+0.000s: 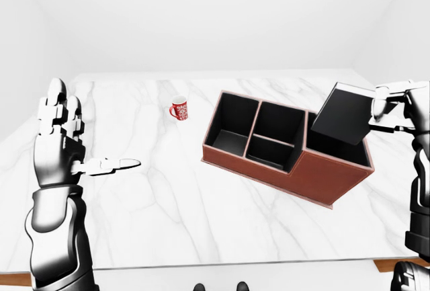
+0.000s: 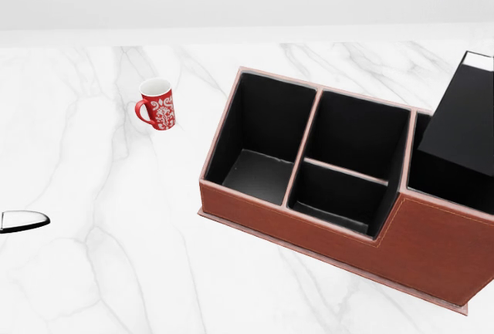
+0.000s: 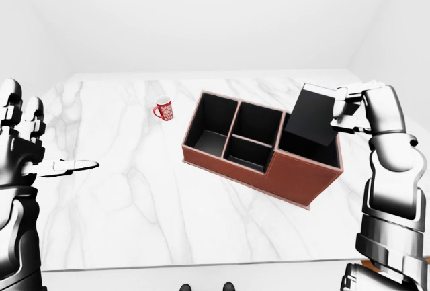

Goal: Pick up the book and place it in the right compartment of the caddy.

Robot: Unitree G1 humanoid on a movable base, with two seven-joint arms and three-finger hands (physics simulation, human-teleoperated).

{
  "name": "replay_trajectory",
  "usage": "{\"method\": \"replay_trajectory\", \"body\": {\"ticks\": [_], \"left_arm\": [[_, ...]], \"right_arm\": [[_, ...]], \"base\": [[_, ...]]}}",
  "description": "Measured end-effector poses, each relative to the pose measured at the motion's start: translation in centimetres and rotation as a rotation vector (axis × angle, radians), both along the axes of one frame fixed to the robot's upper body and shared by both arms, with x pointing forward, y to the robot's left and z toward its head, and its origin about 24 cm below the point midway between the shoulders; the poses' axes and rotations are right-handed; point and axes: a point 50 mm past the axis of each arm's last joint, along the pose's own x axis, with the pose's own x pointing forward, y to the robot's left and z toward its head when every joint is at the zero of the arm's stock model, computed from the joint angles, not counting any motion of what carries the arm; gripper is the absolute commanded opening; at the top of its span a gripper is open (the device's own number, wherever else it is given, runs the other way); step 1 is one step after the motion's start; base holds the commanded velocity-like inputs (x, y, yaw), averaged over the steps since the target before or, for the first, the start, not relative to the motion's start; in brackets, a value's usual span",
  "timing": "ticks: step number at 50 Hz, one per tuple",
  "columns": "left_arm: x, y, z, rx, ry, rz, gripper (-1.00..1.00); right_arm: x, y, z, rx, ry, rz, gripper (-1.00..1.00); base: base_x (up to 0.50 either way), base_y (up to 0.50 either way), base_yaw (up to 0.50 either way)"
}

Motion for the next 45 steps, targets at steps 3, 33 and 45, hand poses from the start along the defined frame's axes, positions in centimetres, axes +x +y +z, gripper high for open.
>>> {"method": "replay_trajectory", "body": {"ticks": [3, 33, 45], "left_arm": [[0.0, 0.0, 0.0, 0.001, -0.001, 0.000, 1.00], [0.0, -0.1, 0.0, 0.002, 0.000, -0.001, 1.00], [0.0, 0.0, 0.0, 0.002, -0.001, -0.001, 1.00]], "right_arm": [[0.0, 0.0, -0.1, 0.004, 0.002, 0.002, -1.00], [0.2, -0.1, -1.2, 0.017, 0.036, -0.012, -1.00], [0.3, 0.0, -1.7, 0.034, 0.048, -0.009, -1.00]], "base": [[0.00, 0.00, 0.00], [0.00, 0.00, 0.00], [0.00, 0.00, 0.00]]}}
